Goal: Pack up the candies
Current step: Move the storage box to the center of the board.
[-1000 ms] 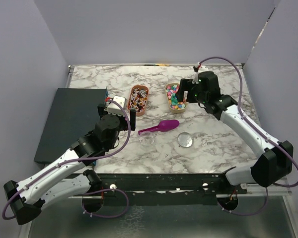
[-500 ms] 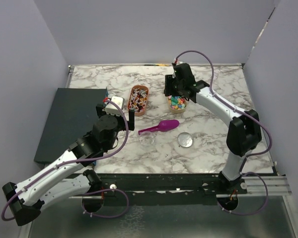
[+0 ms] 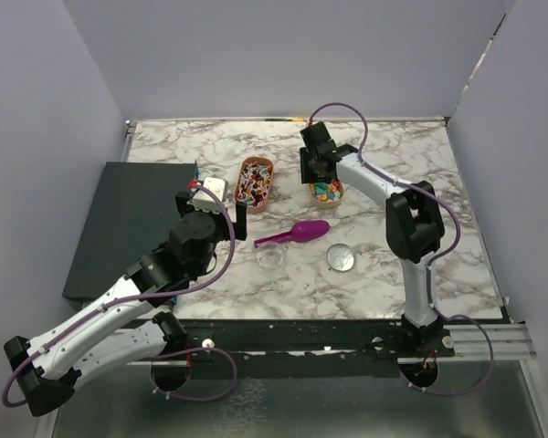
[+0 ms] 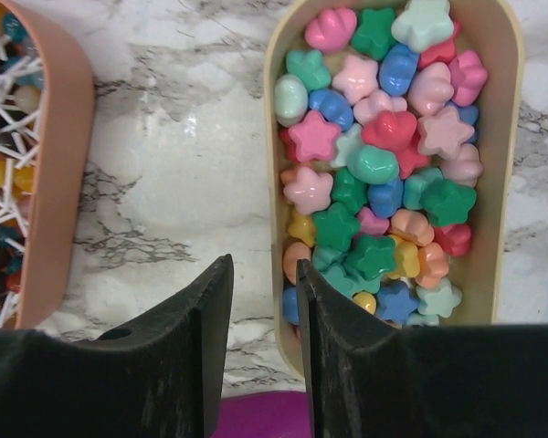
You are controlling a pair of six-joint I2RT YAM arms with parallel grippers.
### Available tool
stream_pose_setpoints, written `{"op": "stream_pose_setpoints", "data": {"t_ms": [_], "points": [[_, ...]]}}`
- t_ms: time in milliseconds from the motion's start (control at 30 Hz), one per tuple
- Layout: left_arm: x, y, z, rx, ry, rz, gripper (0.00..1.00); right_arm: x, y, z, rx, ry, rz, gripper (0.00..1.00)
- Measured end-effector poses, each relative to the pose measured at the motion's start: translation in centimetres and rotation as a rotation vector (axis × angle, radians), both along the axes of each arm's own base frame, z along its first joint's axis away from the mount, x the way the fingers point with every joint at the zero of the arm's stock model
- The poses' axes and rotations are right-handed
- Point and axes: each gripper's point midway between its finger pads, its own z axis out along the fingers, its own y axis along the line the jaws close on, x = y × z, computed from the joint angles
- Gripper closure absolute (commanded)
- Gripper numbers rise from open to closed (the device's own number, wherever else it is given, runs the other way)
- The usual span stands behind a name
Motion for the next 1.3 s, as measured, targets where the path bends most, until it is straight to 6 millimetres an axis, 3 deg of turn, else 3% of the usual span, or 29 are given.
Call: {"op": "stream_pose_setpoints", "data": {"t_ms": [367,567,900,1233,1300], "points": [[0.0,0.0,0.0,0.0,0.0,0.001,0.01,-0.2,-0.9,-3.4,-0.063,0.056,-0.03,0.76],[0.0,0.0,-0.1,0.002,0.001,0.001,0.01,-0.1,-0.8,-3.7,-0.062,0.059,-0.032,0.99],[0.1,0.0,-0.1,0.004,0.002,0.003,0.01,-0.5,-0.4,-3.6,-0.091,0.046,-0.036,0.99],[0.1,0.1,0.0,0.003,0.001,0.003,0.01,-3.7,2.9,-3.7,-0.118,0.059,0.019,0.99],[0.0,0.1,0.1,0.0,-0.001,0.003,0.01,-4.1,3.4,-3.7,-0.115,0.061,0.024,0.88]]}}
